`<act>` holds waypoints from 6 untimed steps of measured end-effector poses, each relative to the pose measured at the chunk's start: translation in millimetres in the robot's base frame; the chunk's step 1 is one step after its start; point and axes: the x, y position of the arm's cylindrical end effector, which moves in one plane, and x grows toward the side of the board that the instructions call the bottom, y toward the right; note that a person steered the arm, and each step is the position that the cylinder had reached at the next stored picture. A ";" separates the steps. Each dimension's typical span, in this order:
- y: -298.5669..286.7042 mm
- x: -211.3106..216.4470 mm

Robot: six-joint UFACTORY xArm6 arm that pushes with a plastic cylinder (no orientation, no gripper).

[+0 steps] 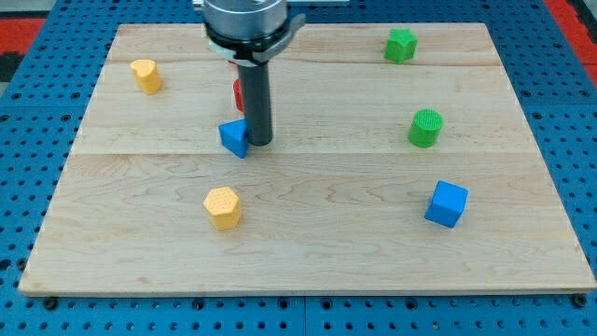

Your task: Push the blue cube slightly to the left side of the board

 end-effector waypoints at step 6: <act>235.8 116.5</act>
